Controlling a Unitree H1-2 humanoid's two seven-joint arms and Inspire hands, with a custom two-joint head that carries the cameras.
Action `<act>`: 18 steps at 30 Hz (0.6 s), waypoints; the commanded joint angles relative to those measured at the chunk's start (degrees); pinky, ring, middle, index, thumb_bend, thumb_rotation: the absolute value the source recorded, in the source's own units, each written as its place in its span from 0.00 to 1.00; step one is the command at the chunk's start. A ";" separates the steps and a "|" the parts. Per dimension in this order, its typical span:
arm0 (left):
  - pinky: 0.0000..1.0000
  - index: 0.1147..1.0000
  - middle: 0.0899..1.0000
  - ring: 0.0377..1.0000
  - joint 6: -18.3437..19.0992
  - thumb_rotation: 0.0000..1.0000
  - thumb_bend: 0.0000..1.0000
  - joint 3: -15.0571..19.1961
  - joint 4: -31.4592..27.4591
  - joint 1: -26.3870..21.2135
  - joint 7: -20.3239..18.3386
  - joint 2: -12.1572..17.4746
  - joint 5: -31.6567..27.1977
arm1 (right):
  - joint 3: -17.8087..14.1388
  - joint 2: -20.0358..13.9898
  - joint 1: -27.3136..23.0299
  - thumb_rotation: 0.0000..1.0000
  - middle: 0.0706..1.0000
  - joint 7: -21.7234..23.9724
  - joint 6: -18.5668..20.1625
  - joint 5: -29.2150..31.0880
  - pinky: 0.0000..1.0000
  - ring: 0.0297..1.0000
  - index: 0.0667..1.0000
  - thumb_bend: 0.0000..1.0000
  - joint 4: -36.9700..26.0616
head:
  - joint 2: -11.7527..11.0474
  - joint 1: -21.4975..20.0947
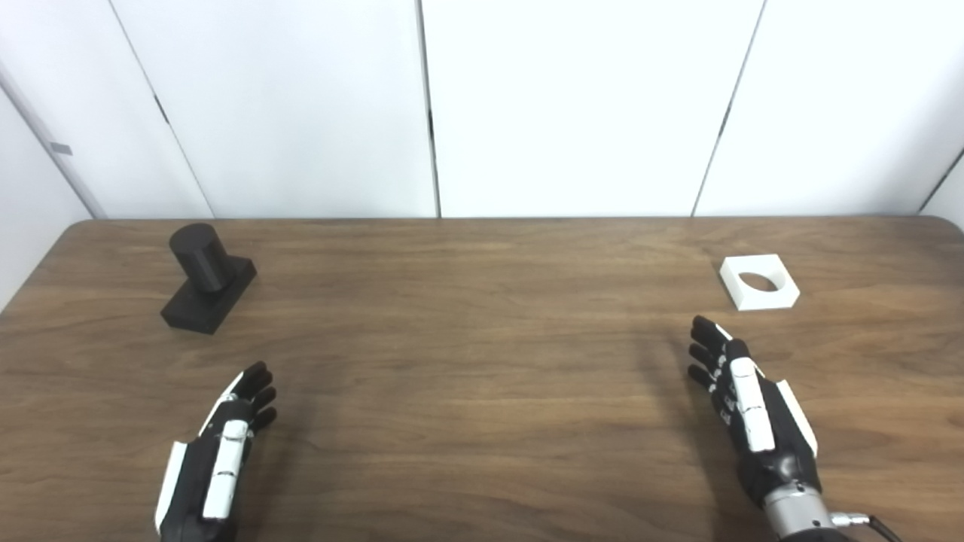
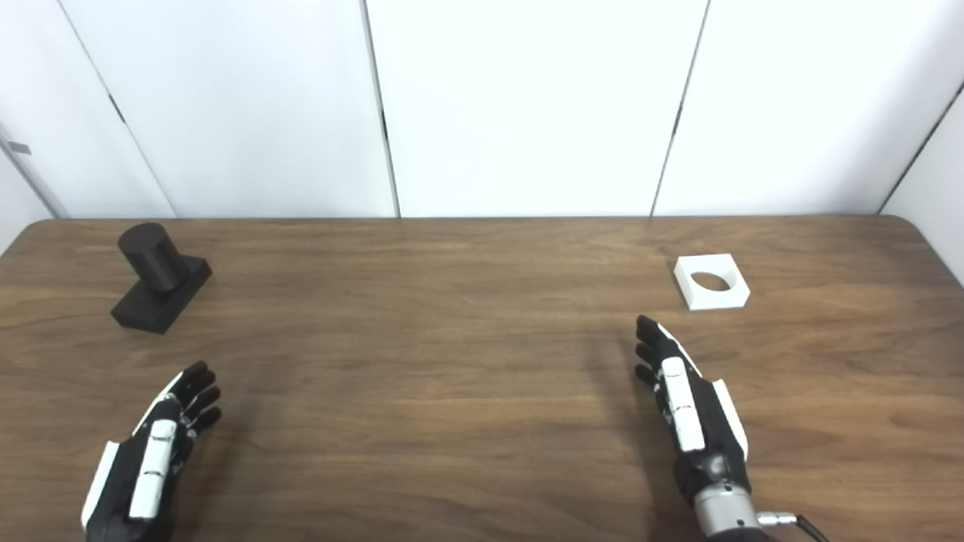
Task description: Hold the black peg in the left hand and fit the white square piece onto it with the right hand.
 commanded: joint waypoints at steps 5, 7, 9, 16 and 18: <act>0.87 0.90 0.92 0.91 0.23 0.86 0.56 -0.22 -0.20 -0.03 -0.16 -0.18 -0.30 | -0.11 1.91 1.29 1.00 0.92 0.38 -2.55 0.08 0.89 0.92 0.89 0.40 -0.39 | 0.04 -0.07; 0.87 0.90 0.92 0.91 0.21 0.86 0.56 -0.23 -0.23 -0.01 -0.10 -0.24 -0.26 | -0.12 1.91 1.31 1.00 0.92 0.40 -2.51 0.11 0.89 0.92 0.88 0.40 -0.51 | 0.05 0.10; 0.87 0.90 0.91 0.91 0.26 0.85 0.55 -0.20 -0.25 0.02 -0.01 -0.41 -0.38 | -0.26 1.96 1.34 1.00 0.92 0.44 -2.40 0.47 0.89 0.92 0.88 0.40 -0.59 | 0.01 0.34; 0.84 0.90 0.91 0.90 0.05 0.86 0.57 -0.83 -0.47 0.31 0.01 -0.49 0.12 | -0.55 1.57 1.47 1.00 0.92 0.65 -2.12 0.92 0.90 0.93 0.89 0.40 -0.79 | -0.21 2.59; 0.85 0.90 0.92 0.91 -0.40 0.86 0.58 -1.15 -0.34 0.46 -0.13 -0.52 0.25 | -0.86 1.50 1.55 1.00 0.92 0.73 -1.89 1.36 0.90 0.92 0.89 0.39 -0.86 | -0.54 3.82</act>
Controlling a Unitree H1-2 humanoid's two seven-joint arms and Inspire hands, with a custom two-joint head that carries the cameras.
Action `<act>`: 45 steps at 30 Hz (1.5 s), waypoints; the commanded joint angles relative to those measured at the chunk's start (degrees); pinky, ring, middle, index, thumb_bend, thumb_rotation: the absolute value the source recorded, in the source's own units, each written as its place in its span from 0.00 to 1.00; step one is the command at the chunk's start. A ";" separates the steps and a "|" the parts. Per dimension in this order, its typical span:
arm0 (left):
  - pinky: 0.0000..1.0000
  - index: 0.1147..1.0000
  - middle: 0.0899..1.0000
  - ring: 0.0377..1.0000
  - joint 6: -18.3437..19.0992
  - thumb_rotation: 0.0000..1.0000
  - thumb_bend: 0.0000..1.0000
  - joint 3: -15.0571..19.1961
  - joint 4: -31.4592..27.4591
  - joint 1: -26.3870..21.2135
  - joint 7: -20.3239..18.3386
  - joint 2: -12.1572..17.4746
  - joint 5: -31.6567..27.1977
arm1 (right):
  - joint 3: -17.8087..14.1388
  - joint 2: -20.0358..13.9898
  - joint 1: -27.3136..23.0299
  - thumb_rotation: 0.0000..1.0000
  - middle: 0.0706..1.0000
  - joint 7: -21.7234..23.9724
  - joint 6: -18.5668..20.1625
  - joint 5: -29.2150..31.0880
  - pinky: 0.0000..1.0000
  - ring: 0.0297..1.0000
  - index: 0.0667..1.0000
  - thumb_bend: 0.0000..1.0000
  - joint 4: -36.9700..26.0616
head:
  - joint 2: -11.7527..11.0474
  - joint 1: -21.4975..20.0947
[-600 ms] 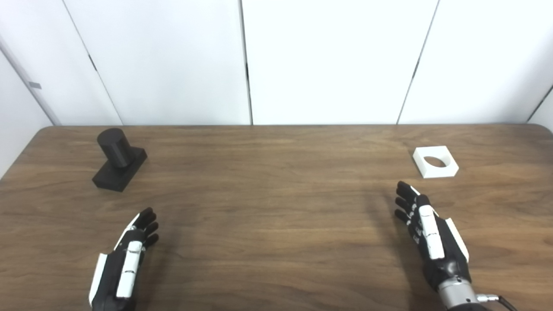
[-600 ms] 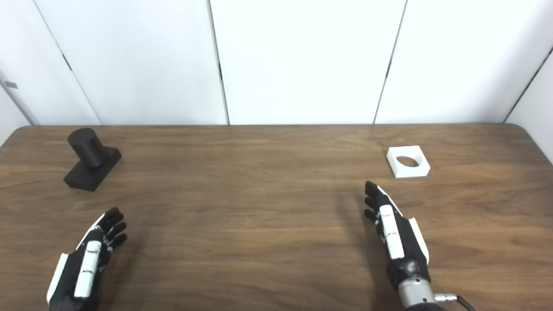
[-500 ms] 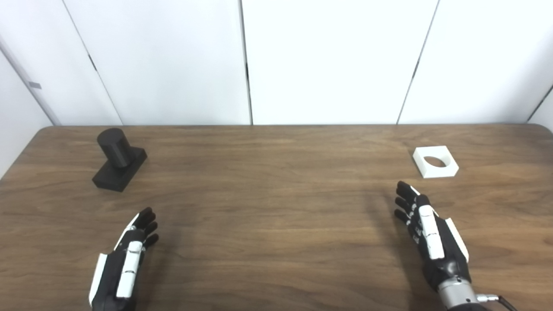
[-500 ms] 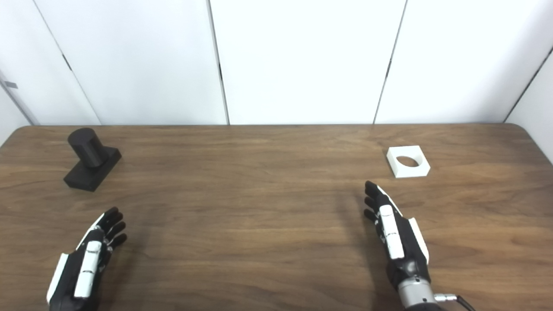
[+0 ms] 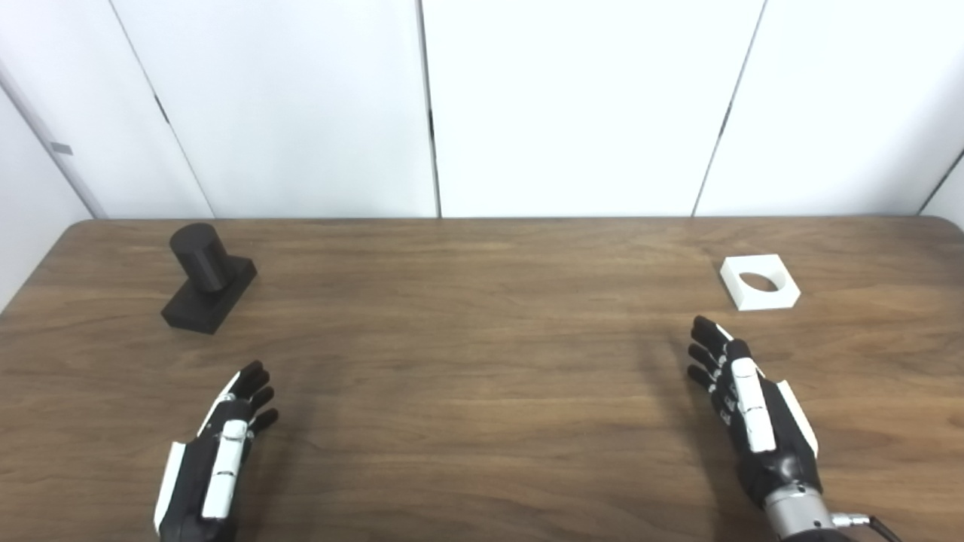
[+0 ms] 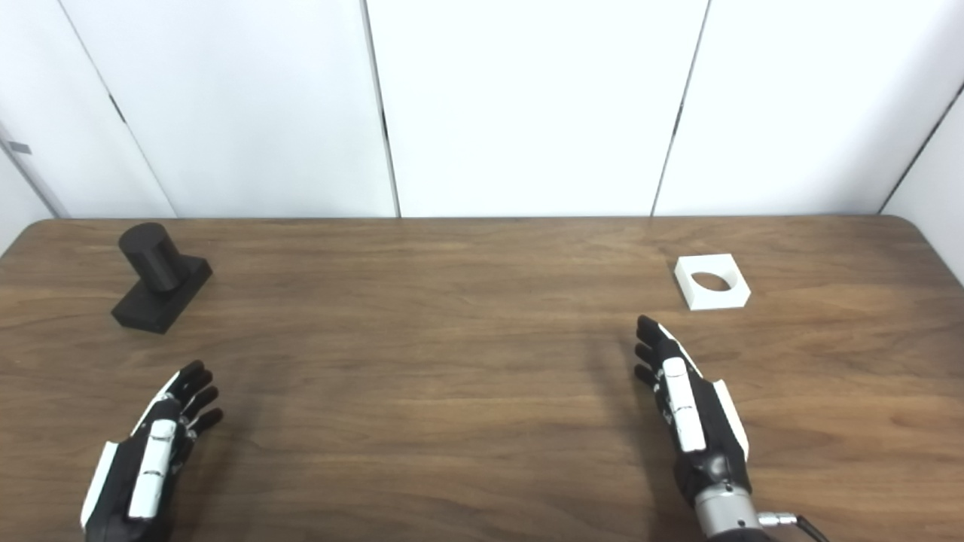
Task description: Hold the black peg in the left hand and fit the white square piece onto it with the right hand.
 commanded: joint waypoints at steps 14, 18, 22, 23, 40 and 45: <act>0.85 0.89 0.92 0.92 -5.30 0.83 0.65 -4.90 1.79 2.82 1.32 -3.12 3.22 | -2.54 -0.97 3.81 1.00 0.98 3.95 -3.02 4.13 1.00 1.00 0.95 0.35 -1.00 | -9.11 14.56; 0.84 0.89 0.92 0.91 -6.66 0.85 0.66 -6.09 2.96 3.07 2.18 -3.03 5.01 | -2.79 -0.92 4.03 1.00 0.99 4.15 -2.60 5.02 1.00 1.00 0.97 0.37 -0.91 | -11.18 16.06; 0.84 0.90 0.92 0.91 -7.00 0.85 0.63 -6.93 3.11 3.42 2.97 -3.26 5.89 | -2.96 -1.14 4.01 1.00 1.00 4.95 -4.21 5.87 1.00 1.00 0.98 0.35 0.13 | -12.28 17.40; 0.83 0.90 0.92 0.91 -7.09 0.85 0.62 -7.15 3.15 3.49 3.21 -3.33 6.18 | -2.97 -1.29 4.03 1.00 1.00 5.17 -4.69 5.89 1.00 1.00 0.98 0.35 0.43 | -12.58 17.68; 0.85 0.93 0.93 0.92 -7.47 0.67 0.53 -7.58 1.36 4.98 6.04 -4.50 7.78 | -4.21 -1.47 5.27 1.00 0.93 5.05 -6.08 3.72 1.00 0.97 0.91 0.42 1.08 | -15.10 20.36; 0.85 0.90 0.91 0.90 -2.53 0.43 0.52 -5.22 -5.22 4.91 9.64 -4.41 13.91 | -4.43 -1.69 5.41 1.00 0.94 5.61 -7.12 4.33 1.00 0.99 0.92 0.44 2.01 | -14.77 21.36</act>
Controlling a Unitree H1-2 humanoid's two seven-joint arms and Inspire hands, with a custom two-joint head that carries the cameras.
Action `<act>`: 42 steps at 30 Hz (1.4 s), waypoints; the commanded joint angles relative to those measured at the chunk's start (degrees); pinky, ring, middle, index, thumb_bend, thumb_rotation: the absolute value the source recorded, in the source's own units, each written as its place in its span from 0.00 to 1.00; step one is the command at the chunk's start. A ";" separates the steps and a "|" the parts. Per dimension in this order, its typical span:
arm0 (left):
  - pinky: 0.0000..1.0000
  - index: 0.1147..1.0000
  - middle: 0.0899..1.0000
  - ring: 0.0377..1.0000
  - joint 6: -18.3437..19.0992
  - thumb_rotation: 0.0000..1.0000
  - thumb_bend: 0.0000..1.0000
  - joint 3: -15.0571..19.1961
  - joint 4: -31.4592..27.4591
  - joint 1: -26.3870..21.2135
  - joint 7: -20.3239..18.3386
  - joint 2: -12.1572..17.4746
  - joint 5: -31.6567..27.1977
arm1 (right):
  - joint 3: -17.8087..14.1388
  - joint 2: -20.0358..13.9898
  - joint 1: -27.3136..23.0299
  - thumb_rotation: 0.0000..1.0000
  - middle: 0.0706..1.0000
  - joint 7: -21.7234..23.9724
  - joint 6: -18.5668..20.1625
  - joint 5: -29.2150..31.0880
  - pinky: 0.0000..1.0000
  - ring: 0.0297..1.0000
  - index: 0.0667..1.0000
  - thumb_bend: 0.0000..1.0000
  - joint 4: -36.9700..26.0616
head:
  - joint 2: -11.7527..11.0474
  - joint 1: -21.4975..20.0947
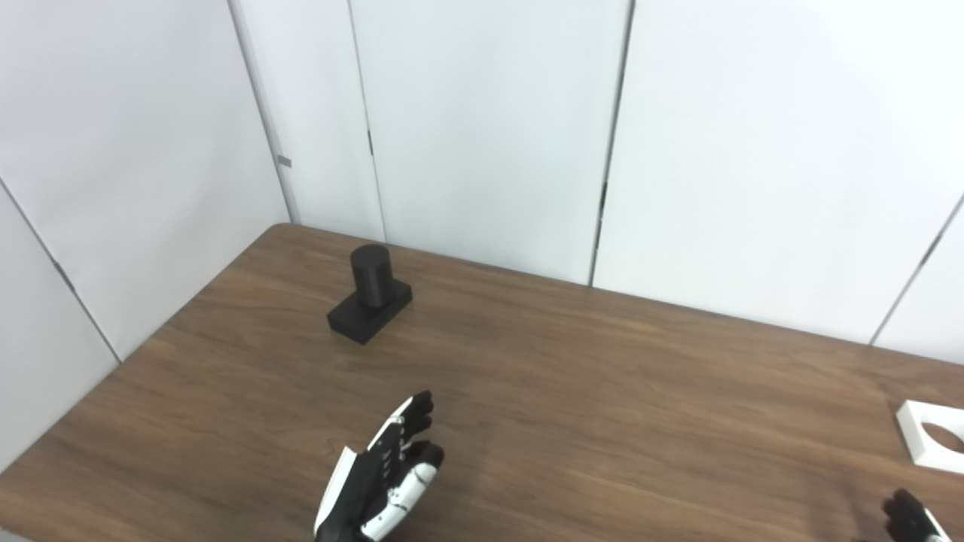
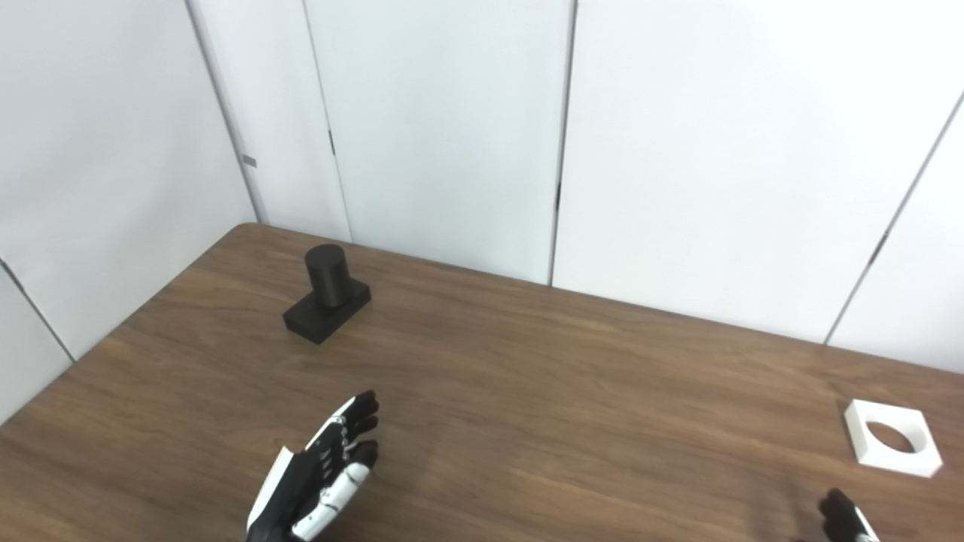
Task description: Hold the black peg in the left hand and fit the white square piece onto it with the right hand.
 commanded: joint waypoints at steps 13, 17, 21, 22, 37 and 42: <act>0.72 0.83 0.85 0.83 22.83 0.50 0.69 6.14 -14.36 -7.52 4.59 2.30 40.17 | -0.69 0.21 1.34 1.00 0.95 0.11 0.46 -0.13 1.00 1.00 0.92 0.46 -0.01 | 0.33 -0.28; 0.75 0.85 0.85 0.85 26.08 0.62 0.75 6.27 -13.23 -10.17 1.14 4.41 48.64 | -0.41 0.45 1.38 1.00 0.93 0.07 0.53 -0.35 1.00 0.98 0.89 0.45 -0.49 | 0.46 -0.35; 0.83 0.87 0.88 0.88 29.06 0.69 0.83 7.13 -10.97 -13.05 -2.86 6.33 52.98 | -0.05 0.63 1.55 1.00 0.91 -0.61 0.25 -2.36 0.97 0.95 0.87 0.46 -0.67 | 0.67 -0.68; 0.83 0.88 0.88 0.89 29.60 0.70 0.85 7.46 -10.15 -13.82 -3.54 6.64 53.48 | 0.03 0.64 1.56 1.00 0.91 -0.78 0.24 -2.88 0.97 0.95 0.86 0.46 -0.75 | 0.67 -0.68; 0.94 0.88 0.91 0.93 30.55 0.82 0.91 7.83 5.85 -24.70 -9.48 9.54 62.48 | 0.36 1.01 1.80 1.00 0.88 -1.01 0.17 -4.11 0.86 0.91 0.83 0.51 -1.31 | 1.21 -0.91; 0.97 0.88 0.92 0.94 30.55 0.82 0.90 7.71 10.17 -28.15 -10.13 10.35 63.53 | 0.48 1.03 1.76 1.00 0.87 -0.97 0.28 -4.14 0.85 0.91 0.82 0.52 -1.31 | 1.23 -0.92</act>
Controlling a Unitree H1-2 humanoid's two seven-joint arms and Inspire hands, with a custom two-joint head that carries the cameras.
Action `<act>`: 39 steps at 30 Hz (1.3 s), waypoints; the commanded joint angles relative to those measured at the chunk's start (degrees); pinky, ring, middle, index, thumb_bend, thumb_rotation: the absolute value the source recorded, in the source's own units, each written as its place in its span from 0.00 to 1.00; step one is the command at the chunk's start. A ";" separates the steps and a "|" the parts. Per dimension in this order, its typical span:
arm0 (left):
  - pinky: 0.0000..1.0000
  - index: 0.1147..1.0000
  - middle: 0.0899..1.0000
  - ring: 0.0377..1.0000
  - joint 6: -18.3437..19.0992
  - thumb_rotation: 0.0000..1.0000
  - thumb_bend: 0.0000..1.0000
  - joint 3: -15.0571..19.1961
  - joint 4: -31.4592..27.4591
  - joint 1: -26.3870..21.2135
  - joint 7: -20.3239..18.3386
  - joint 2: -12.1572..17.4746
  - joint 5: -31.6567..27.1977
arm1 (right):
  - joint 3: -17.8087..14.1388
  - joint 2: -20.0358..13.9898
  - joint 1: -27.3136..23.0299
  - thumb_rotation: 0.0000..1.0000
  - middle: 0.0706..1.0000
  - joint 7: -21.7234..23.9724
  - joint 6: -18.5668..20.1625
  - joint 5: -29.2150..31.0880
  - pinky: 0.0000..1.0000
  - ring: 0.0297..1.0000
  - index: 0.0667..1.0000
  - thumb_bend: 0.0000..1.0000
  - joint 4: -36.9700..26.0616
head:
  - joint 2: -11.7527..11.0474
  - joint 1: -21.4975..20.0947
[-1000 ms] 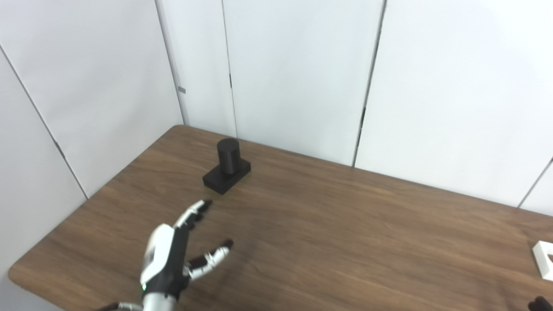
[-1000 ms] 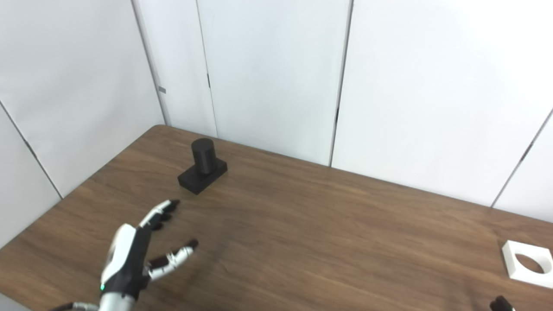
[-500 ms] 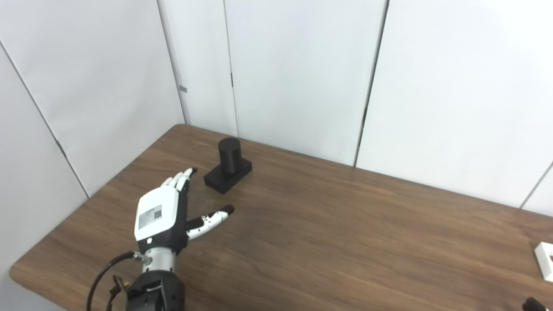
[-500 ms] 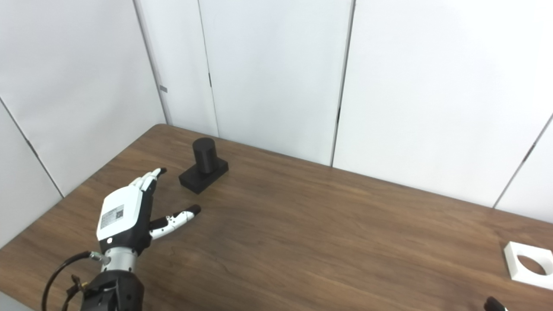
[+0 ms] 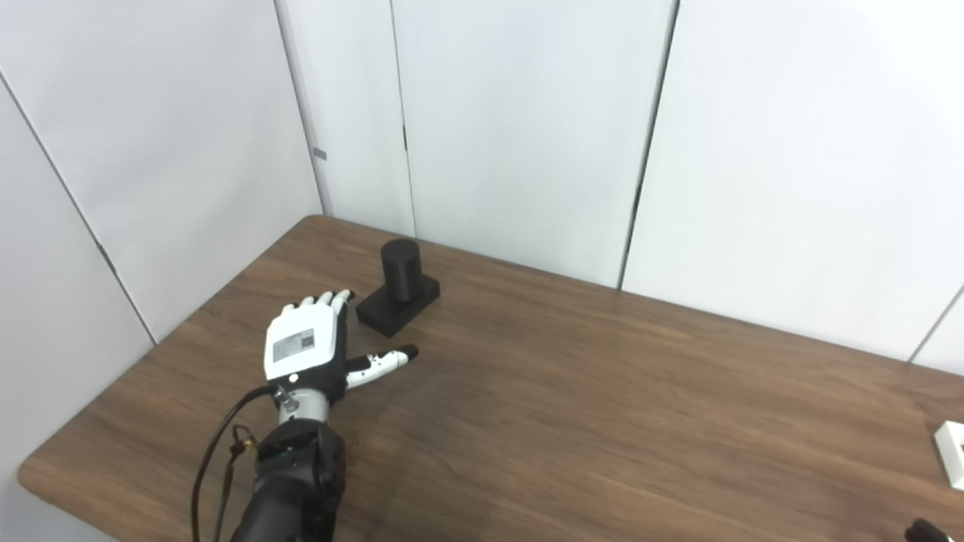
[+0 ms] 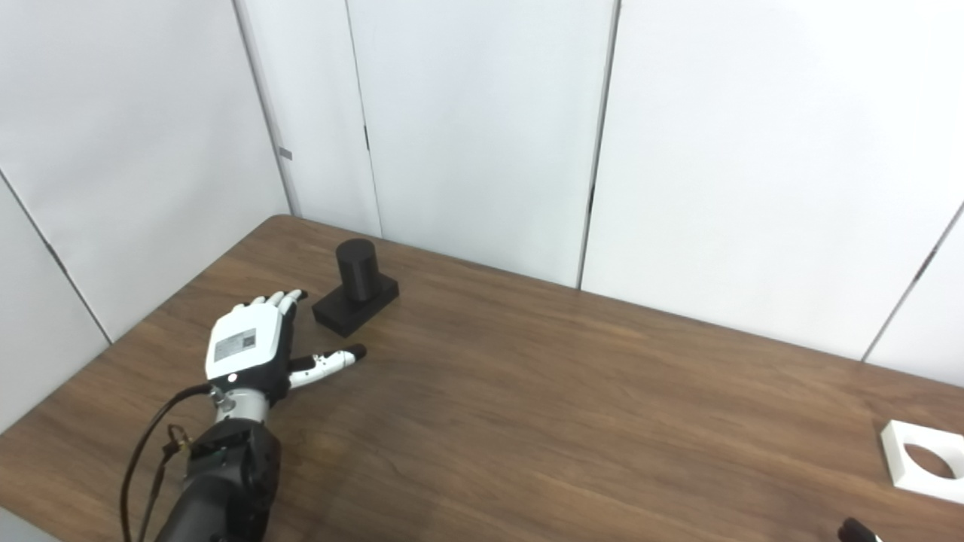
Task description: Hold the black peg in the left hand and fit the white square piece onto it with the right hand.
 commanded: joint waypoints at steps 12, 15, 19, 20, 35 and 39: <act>1.00 0.90 0.93 0.96 0.04 0.80 0.93 -2.38 10.64 -7.93 4.97 5.17 0.28 | 0.74 0.67 0.67 1.00 0.84 -0.27 1.26 -1.59 0.82 0.87 0.81 0.51 -1.80 | 1.34 -1.28; 0.99 0.90 0.93 0.96 0.06 0.77 0.93 -2.90 12.65 -8.77 6.61 5.84 -1.11 | 0.80 0.84 0.83 1.00 0.86 -0.45 1.30 -1.47 0.84 0.89 0.83 0.50 -1.94 | 1.45 -1.57; 0.99 0.90 0.93 0.95 0.07 0.76 0.93 -3.27 14.83 -9.88 7.99 6.29 -2.29 | 0.97 0.79 0.94 1.00 0.87 -0.58 1.24 -1.89 0.84 0.89 0.84 0.50 -2.02 | 1.66 -2.01; 0.99 0.90 0.93 0.95 0.09 0.76 0.92 -3.31 15.46 -10.20 8.30 6.35 -2.37 | 0.99 0.77 0.94 1.00 0.87 -0.61 1.32 -1.91 0.84 0.89 0.84 0.50 -2.05 | 1.70 -2.08; 0.95 0.83 0.89 0.93 0.02 0.72 0.89 -3.49 20.23 -13.08 12.89 6.71 -7.35 | 0.61 0.45 0.69 1.00 0.92 0.63 1.48 1.74 0.96 0.95 0.89 0.46 -1.70 | 2.31 -2.54; 0.92 0.78 0.87 0.91 -0.42 0.64 0.86 -2.45 20.73 -14.24 13.50 5.88 -13.87 | 0.58 0.67 0.73 1.00 0.92 0.38 2.50 1.83 0.95 0.95 0.89 0.46 -2.34 | 2.58 -2.82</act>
